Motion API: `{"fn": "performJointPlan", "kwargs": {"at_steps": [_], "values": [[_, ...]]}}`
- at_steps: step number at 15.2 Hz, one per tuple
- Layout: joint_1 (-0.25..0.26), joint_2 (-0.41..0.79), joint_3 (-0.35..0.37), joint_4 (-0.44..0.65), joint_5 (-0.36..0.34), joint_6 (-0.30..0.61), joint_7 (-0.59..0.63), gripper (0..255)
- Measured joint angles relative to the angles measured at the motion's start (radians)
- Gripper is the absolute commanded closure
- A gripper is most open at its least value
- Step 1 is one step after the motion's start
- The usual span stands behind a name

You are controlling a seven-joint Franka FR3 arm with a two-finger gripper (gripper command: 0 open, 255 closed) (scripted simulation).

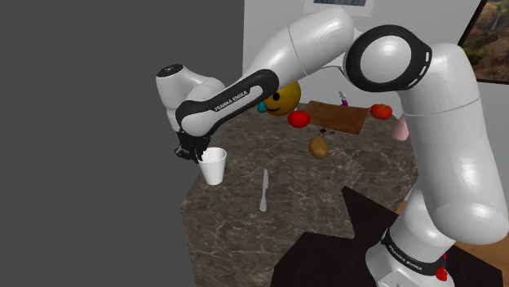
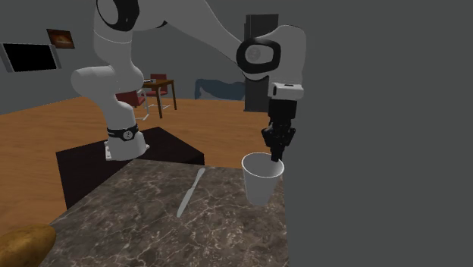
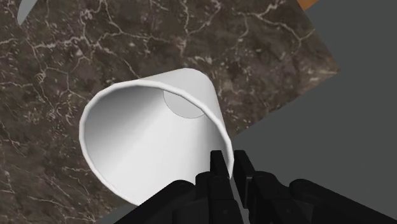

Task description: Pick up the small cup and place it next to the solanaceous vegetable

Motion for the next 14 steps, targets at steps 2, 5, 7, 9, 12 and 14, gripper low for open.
{"fn": "performJointPlan", "kwargs": {"at_steps": [2,5,7,9,12,14], "values": [[0.002,-0.001,-0.002,0.000,0.000,-0.006,0.006,255],[0.005,-0.002,-0.007,-0.002,0.002,0.001,0.006,255],[0.004,-0.001,-0.006,0.000,0.000,-0.003,-0.001,255],[0.003,-0.001,-0.004,0.000,0.000,-0.002,-0.003,255],[0.000,-0.001,0.002,-0.002,0.012,-0.002,-0.010,255],[0.001,-0.012,0.005,-0.004,0.029,-0.051,-0.015,255]]}}
